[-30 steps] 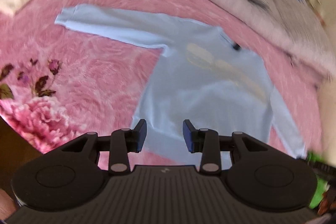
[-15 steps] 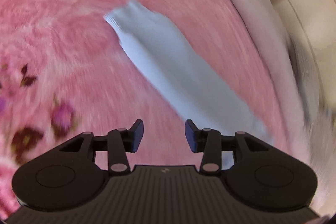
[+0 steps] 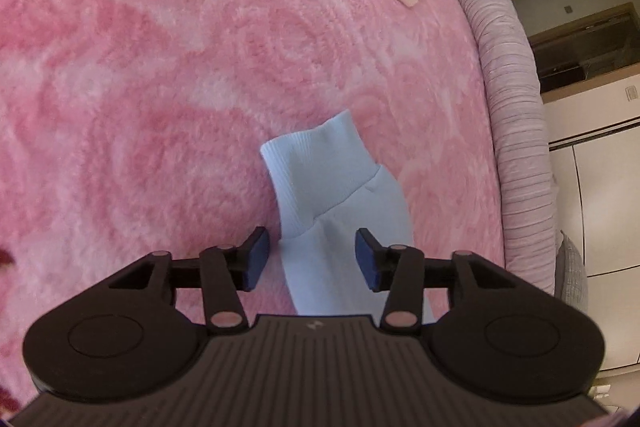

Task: Fold clothes
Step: 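Grasp a sleeve cuff with the left tool and fold it across the body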

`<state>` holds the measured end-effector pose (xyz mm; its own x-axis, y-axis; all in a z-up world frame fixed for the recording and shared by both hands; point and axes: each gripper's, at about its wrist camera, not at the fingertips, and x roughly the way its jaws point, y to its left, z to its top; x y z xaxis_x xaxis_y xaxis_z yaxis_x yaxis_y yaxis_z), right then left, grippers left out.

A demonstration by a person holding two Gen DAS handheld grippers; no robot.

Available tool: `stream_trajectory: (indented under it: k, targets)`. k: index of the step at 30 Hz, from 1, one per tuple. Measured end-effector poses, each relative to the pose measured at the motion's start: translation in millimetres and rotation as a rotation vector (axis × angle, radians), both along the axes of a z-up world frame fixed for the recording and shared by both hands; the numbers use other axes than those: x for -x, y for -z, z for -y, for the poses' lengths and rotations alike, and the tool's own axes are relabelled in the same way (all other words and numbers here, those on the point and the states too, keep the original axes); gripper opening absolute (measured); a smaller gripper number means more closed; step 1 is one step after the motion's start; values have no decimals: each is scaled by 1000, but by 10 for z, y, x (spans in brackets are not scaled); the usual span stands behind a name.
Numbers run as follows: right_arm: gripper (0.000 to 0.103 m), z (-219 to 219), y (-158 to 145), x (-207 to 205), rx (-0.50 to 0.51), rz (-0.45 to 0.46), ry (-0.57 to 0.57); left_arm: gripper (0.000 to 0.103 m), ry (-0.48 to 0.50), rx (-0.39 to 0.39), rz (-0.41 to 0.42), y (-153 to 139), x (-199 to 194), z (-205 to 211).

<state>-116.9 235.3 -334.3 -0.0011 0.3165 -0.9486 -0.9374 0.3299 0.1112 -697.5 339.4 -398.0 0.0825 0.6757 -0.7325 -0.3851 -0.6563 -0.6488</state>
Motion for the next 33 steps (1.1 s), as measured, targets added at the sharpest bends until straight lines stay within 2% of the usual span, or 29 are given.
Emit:
stream_trajectory:
  k: [1, 2, 4, 5, 7, 8, 10, 12, 14, 17, 19, 20, 22, 24, 28, 33]
  targets:
    - [46, -3, 6, -24, -4, 1, 1, 30, 14, 7, -18, -2, -22, -26]
    - [46, -11, 7, -49, -9, 2, 5, 9, 29, 14, -36, -4, -45, -52]
    - [46, -16, -1, -136, -24, 2, 16, 8, 66, 20, -106, -75, -135, -105]
    - [46, -14, -7, -187, -32, 4, 23, 8, 98, -2, -169, -170, -221, -121]
    - [46, 1, -24, -318, -44, 14, 42, 7, 216, -76, -326, -455, -505, -164]
    - [46, 16, -32, -404, -51, 19, 55, 7, 278, -122, -373, -606, -682, -184]
    - [46, 41, -53, -556, -61, 23, 77, 7, 390, -224, -402, -902, -1074, -195]
    - [46, 78, -83, -721, -72, 27, 101, 7, 503, -341, -400, -1177, -1561, -177]
    - [46, 115, -142, -888, -86, 30, 123, 7, 624, -460, -357, -1401, -2127, -116]
    - [46, 175, -226, -1153, -114, 35, 140, 10, 836, -567, -221, -1495, -3040, 0]
    - [46, 234, -257, -1334, -126, 40, 154, 15, 950, -535, -120, -1362, -3595, 100]
    - [46, 263, -274, -1432, -131, 42, 164, 22, 1004, -482, -65, -1246, -3839, 152]
    - [46, 310, -289, -1620, -139, 38, 191, 24, 1092, -360, -12, -1000, -4186, 298]
    - [46, 354, -298, -1800, -150, 14, 221, 24, 1139, -262, -54, -818, -4307, 453]
    - [46, 362, -269, -2045, -183, -95, 269, 24, 1173, -114, -162, -608, -4141, 679]
    - [46, 204, -64, -2008, -266, -413, 329, 24, 1146, -13, -270, -499, -3778, 640]
